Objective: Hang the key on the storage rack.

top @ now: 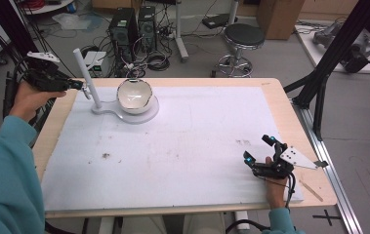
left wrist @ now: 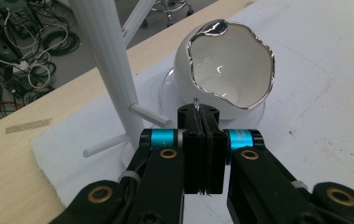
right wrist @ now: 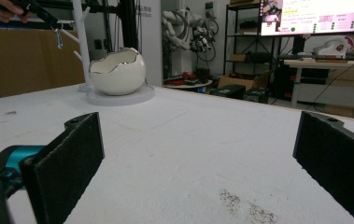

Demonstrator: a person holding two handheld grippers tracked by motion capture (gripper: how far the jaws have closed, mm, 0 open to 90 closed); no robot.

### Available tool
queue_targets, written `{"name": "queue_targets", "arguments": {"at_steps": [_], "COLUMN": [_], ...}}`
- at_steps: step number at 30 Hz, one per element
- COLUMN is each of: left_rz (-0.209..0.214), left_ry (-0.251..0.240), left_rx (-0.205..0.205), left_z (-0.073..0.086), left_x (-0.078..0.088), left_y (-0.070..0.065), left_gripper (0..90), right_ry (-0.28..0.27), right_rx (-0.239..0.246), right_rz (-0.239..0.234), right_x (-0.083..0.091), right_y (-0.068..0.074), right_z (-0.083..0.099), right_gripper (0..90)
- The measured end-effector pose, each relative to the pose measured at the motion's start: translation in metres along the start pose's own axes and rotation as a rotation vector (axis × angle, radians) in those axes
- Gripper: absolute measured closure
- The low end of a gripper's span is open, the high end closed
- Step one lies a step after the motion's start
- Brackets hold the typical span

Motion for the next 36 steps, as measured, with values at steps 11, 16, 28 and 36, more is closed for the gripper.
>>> {"name": "queue_targets", "arguments": {"at_steps": [11, 16, 28, 36], "left_rz": [-0.005, -0.008, -0.01, -0.002], "left_ry": [0.001, 0.005, 0.007, -0.005], "left_rx": [0.021, 0.03, 0.036, 0.029], "left_z": [0.003, 0.005, 0.006, 0.007], "left_x": [-0.004, -0.005, -0.01, -0.01], "left_y": [0.008, 0.012, 0.016, 0.017], "left_gripper": [88.4, 88.4, 88.3, 88.2], "right_ry": [0.0, 0.0, 0.0, -0.003], "right_rx": [0.0, -0.001, 0.0, -0.001], "right_rz": [0.0, 0.0, 0.0, -0.001], "right_x": [0.0, 0.0, 0.0, 0.0], "right_y": [0.0, 0.0, 0.0, 0.0], "right_z": [0.0, 0.0, 0.0, 0.0], "right_gripper": [1.0, 1.0, 1.0, 1.0]}}
Point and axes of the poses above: each handheld gripper's, and its own axes: x roughly backward along the jaws, z roughly out of its underside, y roughly to its left, the point moved 4 cm from there along -x, roughly forward along the jaws, and after that the axes turned 5 degrees about -y, right-handed, at the moved point
